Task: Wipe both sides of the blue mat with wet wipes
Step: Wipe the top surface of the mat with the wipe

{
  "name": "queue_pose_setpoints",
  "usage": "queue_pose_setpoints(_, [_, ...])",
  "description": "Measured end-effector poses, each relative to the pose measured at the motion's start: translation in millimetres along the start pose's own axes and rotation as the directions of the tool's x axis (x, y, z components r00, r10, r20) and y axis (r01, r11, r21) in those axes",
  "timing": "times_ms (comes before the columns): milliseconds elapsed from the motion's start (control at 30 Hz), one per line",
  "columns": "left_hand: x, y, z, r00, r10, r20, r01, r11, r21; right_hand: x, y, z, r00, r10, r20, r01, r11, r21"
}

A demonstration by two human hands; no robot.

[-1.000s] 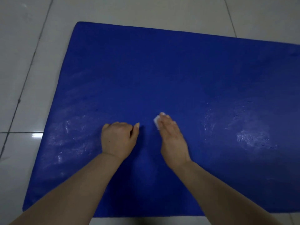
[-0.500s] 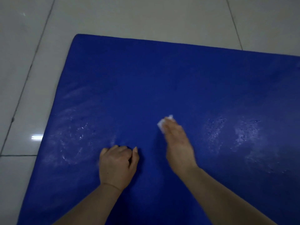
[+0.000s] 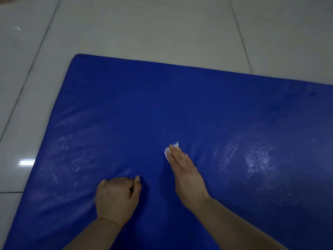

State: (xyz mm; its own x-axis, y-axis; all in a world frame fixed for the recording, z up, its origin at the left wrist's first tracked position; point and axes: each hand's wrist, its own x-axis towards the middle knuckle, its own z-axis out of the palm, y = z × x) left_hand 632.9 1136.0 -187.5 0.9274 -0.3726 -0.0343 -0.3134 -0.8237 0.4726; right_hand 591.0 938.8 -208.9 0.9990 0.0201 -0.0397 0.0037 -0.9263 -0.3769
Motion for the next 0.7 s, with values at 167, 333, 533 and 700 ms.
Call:
queue_pose_setpoints(167, [39,9,-16,0.9,-0.386,0.2,0.361,0.92,0.151,-4,-3,-2,0.999,0.046,0.008,-0.047,0.997,0.065])
queue_pose_setpoints(333, [61,-4,-27,0.754,-0.413,0.511,0.516,0.854,-0.071,31,14,-18,0.843,0.484,-0.233,-0.454,0.874,0.175])
queue_pose_setpoints(533, [71,-20,-22,0.622,-0.37,0.69,0.666,0.713,-0.219,82,-21,-5,0.97,0.231,-0.077,-0.228,0.972,0.051])
queue_pose_setpoints(700, [69,-15,-28,0.63,-0.357,0.689,0.658,0.717,-0.23,44,28,-24,0.979,0.199,-0.036,-0.198,0.979,0.042])
